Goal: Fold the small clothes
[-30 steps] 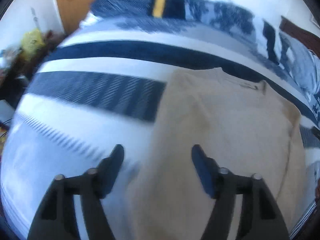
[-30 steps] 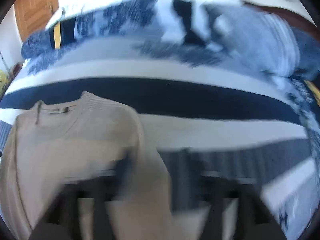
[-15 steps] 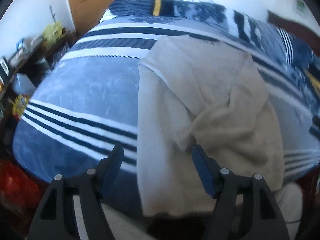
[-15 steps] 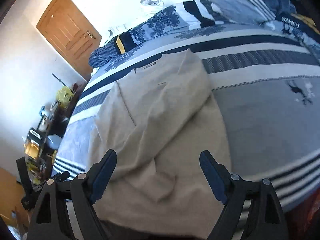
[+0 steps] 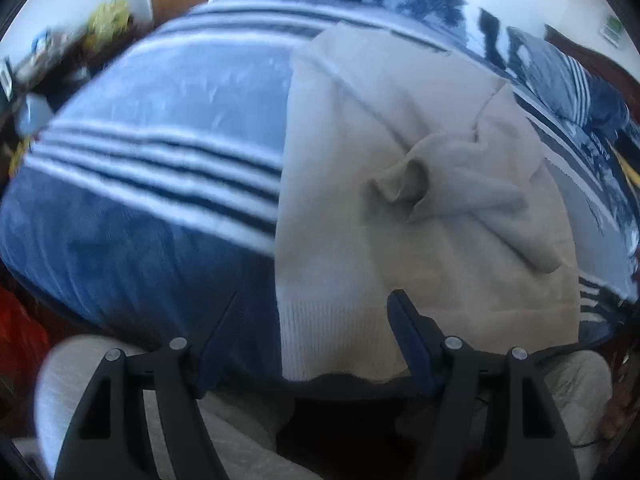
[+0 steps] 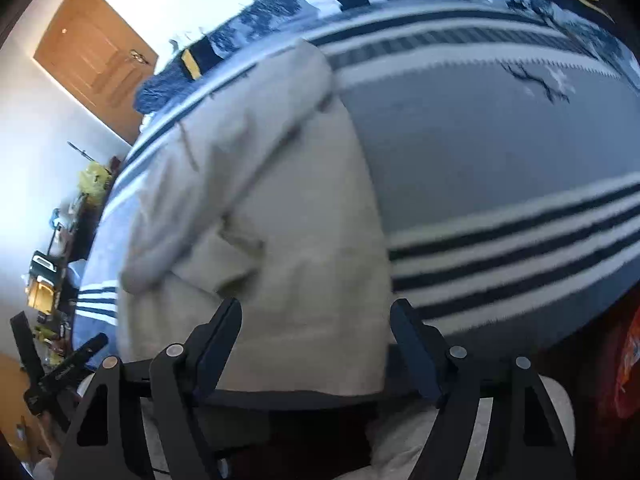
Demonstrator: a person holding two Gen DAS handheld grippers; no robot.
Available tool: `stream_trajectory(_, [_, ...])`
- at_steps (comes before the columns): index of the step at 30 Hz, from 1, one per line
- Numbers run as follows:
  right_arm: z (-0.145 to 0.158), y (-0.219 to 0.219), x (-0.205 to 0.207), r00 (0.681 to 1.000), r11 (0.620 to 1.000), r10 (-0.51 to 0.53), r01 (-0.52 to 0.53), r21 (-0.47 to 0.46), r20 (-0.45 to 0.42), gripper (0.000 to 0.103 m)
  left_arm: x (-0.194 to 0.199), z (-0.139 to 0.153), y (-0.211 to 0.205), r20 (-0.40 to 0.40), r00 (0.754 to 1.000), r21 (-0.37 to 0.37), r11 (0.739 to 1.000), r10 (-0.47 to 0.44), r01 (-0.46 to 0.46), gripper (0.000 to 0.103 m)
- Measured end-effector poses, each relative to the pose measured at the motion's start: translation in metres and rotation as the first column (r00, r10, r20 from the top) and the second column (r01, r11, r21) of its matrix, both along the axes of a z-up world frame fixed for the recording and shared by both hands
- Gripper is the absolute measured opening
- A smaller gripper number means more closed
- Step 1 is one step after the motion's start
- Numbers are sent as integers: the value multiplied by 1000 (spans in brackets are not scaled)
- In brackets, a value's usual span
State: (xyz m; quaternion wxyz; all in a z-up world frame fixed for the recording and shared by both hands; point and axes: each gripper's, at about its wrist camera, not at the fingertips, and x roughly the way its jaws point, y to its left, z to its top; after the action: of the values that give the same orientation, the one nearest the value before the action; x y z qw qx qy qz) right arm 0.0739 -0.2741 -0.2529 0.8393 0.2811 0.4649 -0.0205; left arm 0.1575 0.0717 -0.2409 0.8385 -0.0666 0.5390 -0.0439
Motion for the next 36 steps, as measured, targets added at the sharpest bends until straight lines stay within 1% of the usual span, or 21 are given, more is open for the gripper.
stream_trajectory(2, [-16,-3,-3,1000,999,-10,10,33,-17,76,1,-7,4,-23,1000,10,1000,9,-9,73])
stream_trajectory(4, [-29,-6,-7,998,999,-28,30,42,-52,72,1,-12,11,-34,999,-14,999,39,-40,73])
stream_trajectory(6, [-39,-9,-4,997,995,-25,32,98,-76,71,5,-20,18,-69,995,-38,997,65,-68,73])
stream_trajectory(7, [-41,-9,-2,997,994,-21,29,107,-80,68,7,-24,19,-81,994,-44,996,70,-73,73])
stream_trajectory(10, [-47,-5,3,995,994,-4,15,108,-99,64,9,-32,18,-120,991,-80,994,59,-69,72])
stream_trajectory(12, [-46,0,2,996,994,13,-3,107,-91,53,10,-33,13,-130,991,-122,991,30,-46,69])
stream_trajectory(14, [-46,1,0,996,992,29,-19,126,-83,51,9,-34,10,-133,991,-128,991,15,-32,69])
stream_trajectory(16, [-50,-1,0,995,989,26,-12,149,-94,51,9,-39,6,-147,989,-104,994,9,-25,69])
stream_trajectory(18, [-52,-3,0,995,986,21,-4,168,-102,51,10,-43,-1,-157,988,-74,997,-2,-10,62])
stream_trajectory(19, [-53,-1,1,994,987,25,-8,162,-106,51,10,-44,-5,-157,988,-58,998,-5,-4,62])
stream_trajectory(20, [-52,1,2,994,988,33,-16,153,-108,52,11,-43,-8,-155,988,-44,999,-4,-3,58])
stream_trajectory(21, [-52,6,4,992,989,55,-39,140,-112,52,11,-42,-11,-148,989,-53,999,-14,7,43])
stream_trajectory(22, [-51,9,5,991,989,75,-59,136,-112,51,10,-41,-12,-144,989,-61,998,-22,14,34])
stream_trajectory(23, [-49,13,6,990,991,83,-70,115,-114,41,10,-39,-13,-140,990,-58,998,-24,15,21])
stream_trajectory(24, [-48,16,6,989,993,85,-75,88,-122,33,8,-38,-15,-133,991,-55,998,-27,20,12])
stream_trajectory(25, [-48,19,6,988,994,88,-79,76,-130,23,8,-37,-15,-128,991,-57,998,-31,24,7])
stream_trajectory(26, [-47,20,6,987,995,84,-75,71,-134,13,6,-36,-14,-124,992,-61,998,-35,28,7])
stream_trajectory(27, [-47,20,5,988,994,84,-75,78,-132,9,4,-32,-12,-117,992,-64,998,-34,27,6])
stream_trajectory(30, [-33,18,-2,991,994,80,-70,87,-110,7,0,-12,-2,-108,994,-57,998,-33,27,6])
stream_trajectory(34, [-9,16,-16,992,992,90,-82,91,-89,5,-9,24,27,-69,997,-103,995,-22,15,5])
stream_trajectory(36, [4,19,-22,991,992,108,-102,69,-81,5,-9,39,39,-54,998,-115,993,-17,11,5])
